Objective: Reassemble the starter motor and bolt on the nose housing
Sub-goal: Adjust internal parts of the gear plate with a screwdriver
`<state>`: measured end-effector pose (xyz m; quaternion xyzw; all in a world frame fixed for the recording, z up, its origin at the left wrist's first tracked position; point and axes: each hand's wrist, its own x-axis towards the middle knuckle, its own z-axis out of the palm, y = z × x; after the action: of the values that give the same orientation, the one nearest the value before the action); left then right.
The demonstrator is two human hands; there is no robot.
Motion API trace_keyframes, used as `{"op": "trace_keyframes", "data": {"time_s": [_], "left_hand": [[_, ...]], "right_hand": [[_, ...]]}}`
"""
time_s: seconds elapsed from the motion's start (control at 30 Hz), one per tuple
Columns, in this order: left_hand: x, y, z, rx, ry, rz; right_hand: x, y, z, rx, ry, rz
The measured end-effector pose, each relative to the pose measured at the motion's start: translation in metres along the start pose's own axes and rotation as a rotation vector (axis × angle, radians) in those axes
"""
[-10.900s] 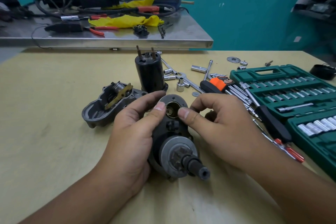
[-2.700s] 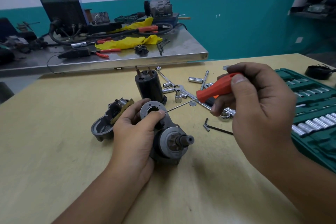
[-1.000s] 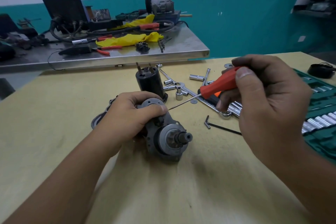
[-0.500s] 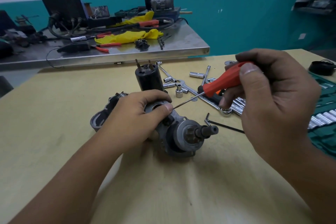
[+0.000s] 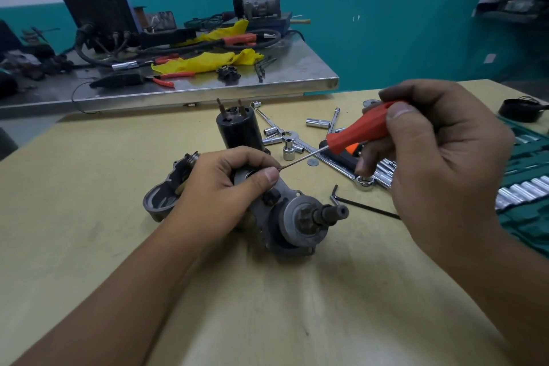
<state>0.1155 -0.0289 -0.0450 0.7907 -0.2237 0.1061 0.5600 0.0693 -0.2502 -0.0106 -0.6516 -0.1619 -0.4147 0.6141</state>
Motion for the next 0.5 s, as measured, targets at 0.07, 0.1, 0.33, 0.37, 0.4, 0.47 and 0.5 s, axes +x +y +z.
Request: {"op": "trace_keyframes", "data": {"time_s": [0.07,0.1,0.33,0.37,0.4,0.47,0.5], "left_hand": [[0.001,0.000,-0.002,-0.023,-0.014,-0.004],[0.001,0.000,-0.002,-0.022,-0.020,-0.005],[0.007,0.005,0.007,0.067,-0.007,0.012],[0.008,0.005,0.008,0.066,-0.011,0.003],[0.009,0.006,0.008,0.067,-0.016,-0.001],[0.012,0.006,0.007,0.064,-0.033,0.001],[0.013,0.006,0.007,0.063,-0.047,0.002]], "right_hand": [[0.000,-0.001,0.000,0.000,-0.004,0.002],[0.000,-0.001,-0.001,-0.002,-0.003,-0.002],[0.006,-0.001,-0.004,-0.068,0.031,-0.026],[0.006,-0.001,-0.004,-0.070,0.038,-0.016],[0.007,0.000,-0.005,-0.072,0.044,-0.006],[0.008,0.001,-0.005,-0.059,0.062,0.026],[0.009,0.001,-0.005,-0.048,0.074,0.046]]}}
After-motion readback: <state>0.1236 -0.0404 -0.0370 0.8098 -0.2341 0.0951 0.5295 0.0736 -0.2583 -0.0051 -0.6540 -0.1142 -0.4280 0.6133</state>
